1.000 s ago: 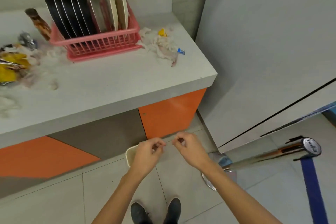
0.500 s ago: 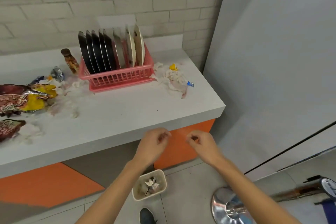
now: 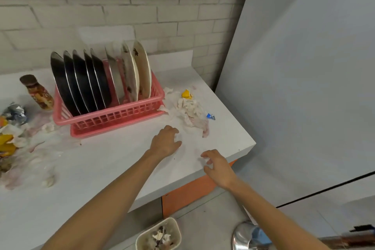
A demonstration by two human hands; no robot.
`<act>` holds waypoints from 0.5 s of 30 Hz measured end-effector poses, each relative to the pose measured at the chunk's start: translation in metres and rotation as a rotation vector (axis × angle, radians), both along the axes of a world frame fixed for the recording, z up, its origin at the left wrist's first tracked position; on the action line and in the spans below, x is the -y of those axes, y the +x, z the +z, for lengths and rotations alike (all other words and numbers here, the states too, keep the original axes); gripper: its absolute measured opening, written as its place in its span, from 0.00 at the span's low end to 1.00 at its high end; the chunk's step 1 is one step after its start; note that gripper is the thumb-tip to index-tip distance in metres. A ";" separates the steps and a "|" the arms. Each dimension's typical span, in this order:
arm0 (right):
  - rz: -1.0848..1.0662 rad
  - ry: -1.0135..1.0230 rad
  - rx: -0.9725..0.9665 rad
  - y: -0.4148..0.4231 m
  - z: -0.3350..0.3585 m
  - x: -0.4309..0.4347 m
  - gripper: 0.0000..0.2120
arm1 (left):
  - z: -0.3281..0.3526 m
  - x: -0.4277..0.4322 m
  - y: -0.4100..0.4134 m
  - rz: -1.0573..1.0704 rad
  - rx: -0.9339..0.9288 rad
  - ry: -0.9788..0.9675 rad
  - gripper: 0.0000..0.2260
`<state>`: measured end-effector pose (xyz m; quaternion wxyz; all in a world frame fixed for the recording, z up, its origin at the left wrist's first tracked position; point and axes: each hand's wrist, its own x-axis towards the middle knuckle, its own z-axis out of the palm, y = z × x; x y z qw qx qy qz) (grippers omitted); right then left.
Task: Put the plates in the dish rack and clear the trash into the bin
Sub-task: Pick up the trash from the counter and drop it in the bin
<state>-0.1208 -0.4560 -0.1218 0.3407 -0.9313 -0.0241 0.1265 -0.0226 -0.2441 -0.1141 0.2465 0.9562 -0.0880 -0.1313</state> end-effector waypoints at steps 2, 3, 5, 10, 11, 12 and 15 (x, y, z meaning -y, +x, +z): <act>-0.035 -0.008 0.019 0.011 0.002 0.004 0.19 | -0.004 0.008 0.016 -0.013 -0.061 0.119 0.27; -0.061 -0.004 0.039 0.017 0.003 0.007 0.19 | -0.007 0.012 0.020 -0.031 -0.066 0.202 0.28; -0.101 -0.009 0.091 0.029 0.007 0.015 0.15 | -0.013 0.019 0.022 -0.084 0.001 0.370 0.27; -0.119 -0.086 0.352 0.069 0.010 0.019 0.16 | -0.015 0.014 0.027 -0.155 0.096 0.459 0.24; -0.108 -0.101 0.390 0.080 0.009 0.017 0.20 | -0.016 0.012 0.029 -0.160 0.103 0.456 0.23; -0.079 -0.114 0.399 0.091 0.009 0.015 0.24 | -0.016 0.011 0.030 -0.160 0.107 0.450 0.23; 0.055 -0.213 0.319 0.121 -0.004 0.010 0.31 | -0.017 0.012 0.029 -0.124 0.119 0.423 0.22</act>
